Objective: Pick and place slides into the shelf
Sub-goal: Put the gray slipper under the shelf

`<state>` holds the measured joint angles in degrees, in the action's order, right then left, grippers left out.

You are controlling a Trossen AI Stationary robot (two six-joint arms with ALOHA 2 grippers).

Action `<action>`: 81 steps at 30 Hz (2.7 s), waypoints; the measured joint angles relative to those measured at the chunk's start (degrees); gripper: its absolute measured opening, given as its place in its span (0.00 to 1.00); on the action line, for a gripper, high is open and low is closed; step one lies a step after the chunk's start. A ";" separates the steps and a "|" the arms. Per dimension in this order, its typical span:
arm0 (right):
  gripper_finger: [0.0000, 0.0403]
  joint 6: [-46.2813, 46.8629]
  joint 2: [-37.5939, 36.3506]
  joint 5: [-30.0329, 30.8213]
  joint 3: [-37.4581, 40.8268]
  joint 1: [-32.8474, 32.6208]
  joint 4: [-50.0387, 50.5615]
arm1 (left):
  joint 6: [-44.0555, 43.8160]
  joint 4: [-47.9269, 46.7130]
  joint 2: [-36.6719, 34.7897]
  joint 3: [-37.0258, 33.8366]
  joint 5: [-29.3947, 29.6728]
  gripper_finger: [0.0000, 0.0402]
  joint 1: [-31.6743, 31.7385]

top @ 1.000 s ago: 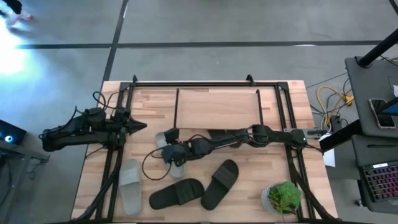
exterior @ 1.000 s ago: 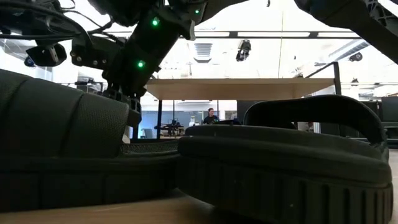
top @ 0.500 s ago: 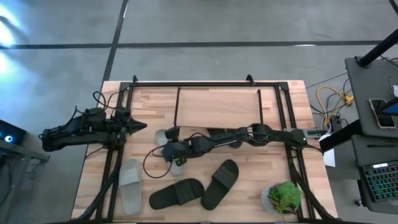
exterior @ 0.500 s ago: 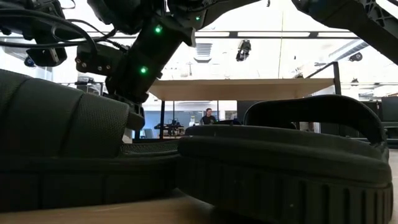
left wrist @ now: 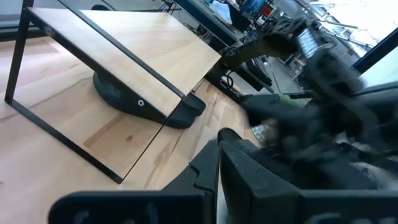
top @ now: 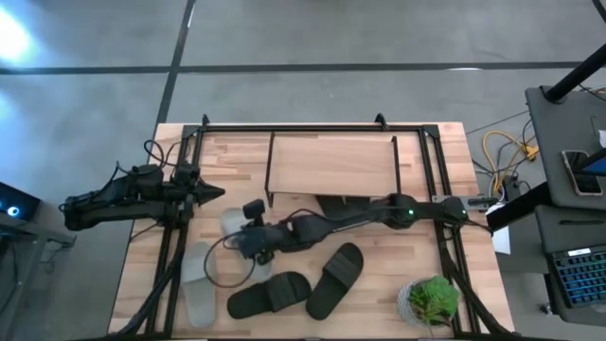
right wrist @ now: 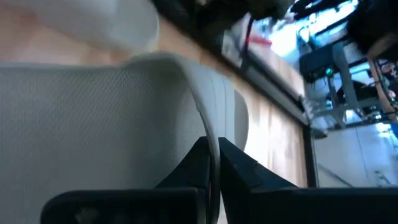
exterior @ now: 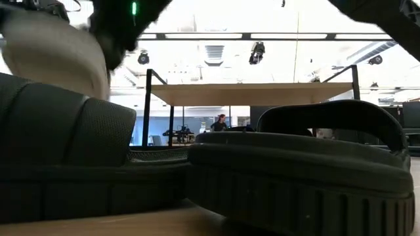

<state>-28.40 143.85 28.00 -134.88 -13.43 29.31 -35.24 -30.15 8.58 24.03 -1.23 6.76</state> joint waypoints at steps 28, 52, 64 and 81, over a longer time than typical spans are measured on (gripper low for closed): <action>0.03 26.56 -6.93 16.57 21.72 -0.83 21.44 | -0.44 0.11 -0.11 -0.06 -0.35 0.00 0.02; 0.37 31.02 -8.04 19.27 23.78 -0.15 26.11 | -0.41 0.02 0.17 -0.10 -0.42 0.00 0.00; 0.41 61.79 -11.24 -2.70 11.35 -4.69 38.62 | -0.75 -0.39 0.57 -0.13 -0.40 0.00 0.00; 0.02 74.04 -6.44 -18.73 10.48 -2.20 17.31 | -6.07 -3.86 2.88 -6.20 -7.63 0.00 -0.07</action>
<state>45.65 137.41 9.27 -124.40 -15.63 46.62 -41.31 -34.01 11.46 17.82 -8.86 6.70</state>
